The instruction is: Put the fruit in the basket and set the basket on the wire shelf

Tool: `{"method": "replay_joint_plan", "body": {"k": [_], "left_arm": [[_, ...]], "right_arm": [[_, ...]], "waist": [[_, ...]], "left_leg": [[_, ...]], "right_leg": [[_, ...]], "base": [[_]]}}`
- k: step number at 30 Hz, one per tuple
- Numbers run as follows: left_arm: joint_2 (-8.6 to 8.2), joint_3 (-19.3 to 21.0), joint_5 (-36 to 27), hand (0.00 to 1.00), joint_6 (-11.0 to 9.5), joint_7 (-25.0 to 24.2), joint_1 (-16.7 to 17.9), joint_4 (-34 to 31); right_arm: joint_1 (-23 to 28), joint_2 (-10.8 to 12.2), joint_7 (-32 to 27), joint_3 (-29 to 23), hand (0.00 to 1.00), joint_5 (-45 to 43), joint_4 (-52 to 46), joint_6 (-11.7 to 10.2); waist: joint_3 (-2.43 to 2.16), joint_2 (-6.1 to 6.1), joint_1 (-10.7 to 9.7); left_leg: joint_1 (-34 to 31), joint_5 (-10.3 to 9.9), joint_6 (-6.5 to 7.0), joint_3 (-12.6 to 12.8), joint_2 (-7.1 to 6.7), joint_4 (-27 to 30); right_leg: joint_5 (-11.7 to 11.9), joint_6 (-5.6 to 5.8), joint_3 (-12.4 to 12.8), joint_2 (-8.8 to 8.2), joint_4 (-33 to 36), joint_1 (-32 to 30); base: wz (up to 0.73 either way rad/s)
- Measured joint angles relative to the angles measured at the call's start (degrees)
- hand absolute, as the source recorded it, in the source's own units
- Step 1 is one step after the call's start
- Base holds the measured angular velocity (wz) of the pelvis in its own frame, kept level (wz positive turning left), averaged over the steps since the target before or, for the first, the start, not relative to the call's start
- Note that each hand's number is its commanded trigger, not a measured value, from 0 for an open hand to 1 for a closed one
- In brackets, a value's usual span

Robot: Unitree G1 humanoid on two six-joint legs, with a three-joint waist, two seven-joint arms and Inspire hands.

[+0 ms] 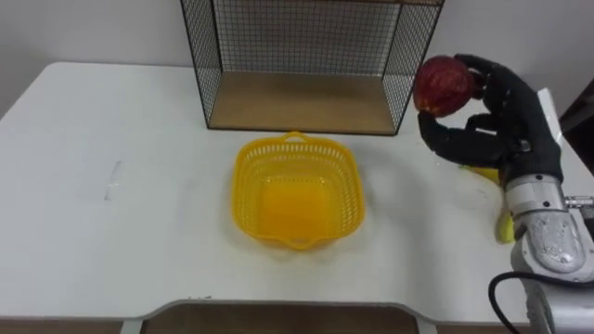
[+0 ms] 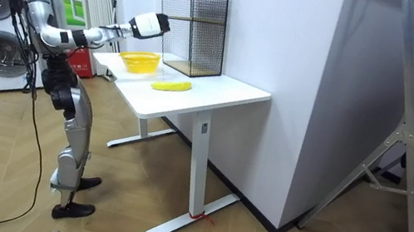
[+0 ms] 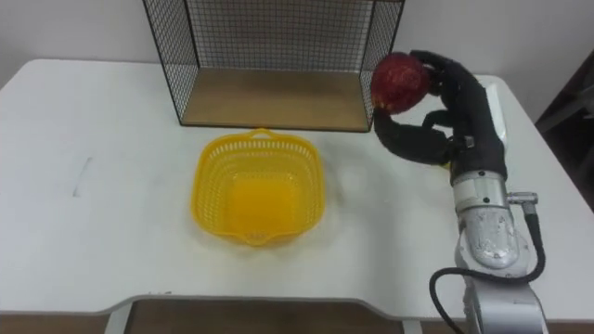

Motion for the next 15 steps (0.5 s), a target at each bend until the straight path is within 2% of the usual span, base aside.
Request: {"method": "replay_joint_plan", "body": {"k": [4, 10, 13, 15], "left_arm": [[0.11, -0.1, 0.0, 0.00, 0.0, 0.0, -0.6, 0.0], [0.71, -1.3, 0.0, 0.00, 0.3, 0.0, -2.3, -0.1], [0.74, -2.9, 0.0, 0.00, 0.3, 0.0, -3.2, 0.1], [0.99, -4.5, -0.1, 0.00, 0.3, 0.3, -3.8, 0.4]], "right_arm": [[0.1, -0.1, 1.8, 1.4, 1.00, -1.9, -2.1, 0.0], [0.1, -1.3, 6.7, 7.1, 1.00, -8.4, -4.6, 1.1], [0.0, -1.8, 9.6, 9.0, 1.00, -10.2, -4.6, 1.9], [0.1, -2.8, 11.5, 10.7, 1.00, -10.7, -4.6, 2.8]], "waist": [[0.06, -0.17, 0.0], [0.06, -0.98, 0.3], [0.04, -1.41, 0.5], [0.23, -1.65, 1.2]], "left_leg": [[-0.6, 0.0, 0.00, 0.4, 0.07, 0.0], [-0.8, 0.1, 0.01, 0.9, 0.07, -0.7], [-0.7, 0.2, 0.04, 0.9, 0.01, -0.7], [-0.6, 0.2, 0.04, 0.6, -0.05, -0.7]], "right_leg": [[0.0, -0.07, -0.1, -0.03, 0.0, -0.7], [0.1, -0.14, 0.1, -0.10, 0.0, -1.9], [0.1, -0.14, 0.1, -0.12, 0.0, -1.8], [0.1, -0.14, 0.0, -0.12, 0.0, -1.7]], "base": [[-0.04], [-0.05], [0.01], [0.02]]}}
